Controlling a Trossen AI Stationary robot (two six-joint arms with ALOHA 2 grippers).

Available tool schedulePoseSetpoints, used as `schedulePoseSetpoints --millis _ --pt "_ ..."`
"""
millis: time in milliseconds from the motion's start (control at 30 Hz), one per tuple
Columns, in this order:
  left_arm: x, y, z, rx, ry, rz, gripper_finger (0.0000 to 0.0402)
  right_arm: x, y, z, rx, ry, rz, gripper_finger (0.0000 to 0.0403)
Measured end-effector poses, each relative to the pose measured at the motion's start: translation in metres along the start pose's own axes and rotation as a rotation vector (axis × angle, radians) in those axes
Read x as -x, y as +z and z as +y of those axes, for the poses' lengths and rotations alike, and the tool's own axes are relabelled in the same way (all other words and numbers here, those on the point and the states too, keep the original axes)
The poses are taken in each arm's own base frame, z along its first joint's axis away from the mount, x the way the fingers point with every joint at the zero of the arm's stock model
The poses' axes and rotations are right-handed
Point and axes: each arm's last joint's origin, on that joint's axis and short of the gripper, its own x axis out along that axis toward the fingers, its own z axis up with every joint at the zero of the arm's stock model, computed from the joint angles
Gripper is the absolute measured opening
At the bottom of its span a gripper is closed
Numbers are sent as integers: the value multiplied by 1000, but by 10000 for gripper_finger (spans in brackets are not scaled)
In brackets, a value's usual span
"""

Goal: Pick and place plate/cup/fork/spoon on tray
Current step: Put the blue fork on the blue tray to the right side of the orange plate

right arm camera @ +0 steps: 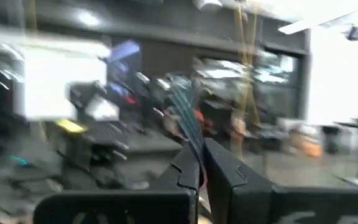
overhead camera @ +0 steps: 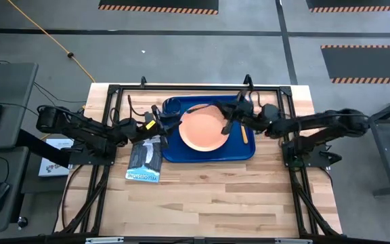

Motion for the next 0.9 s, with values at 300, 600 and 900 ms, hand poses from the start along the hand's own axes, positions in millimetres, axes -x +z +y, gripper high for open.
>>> schedulePoseSetpoints --millis 300,600,900 --pt "14 23 3 -56 -6 53 195 65 34 -32 42 -246 421 0" --pt "41 51 0 -49 -315 70 193 93 10 -58 -283 -233 862 0" --pt "46 57 1 -21 -326 63 193 66 -35 -81 -454 -7 1037 0"
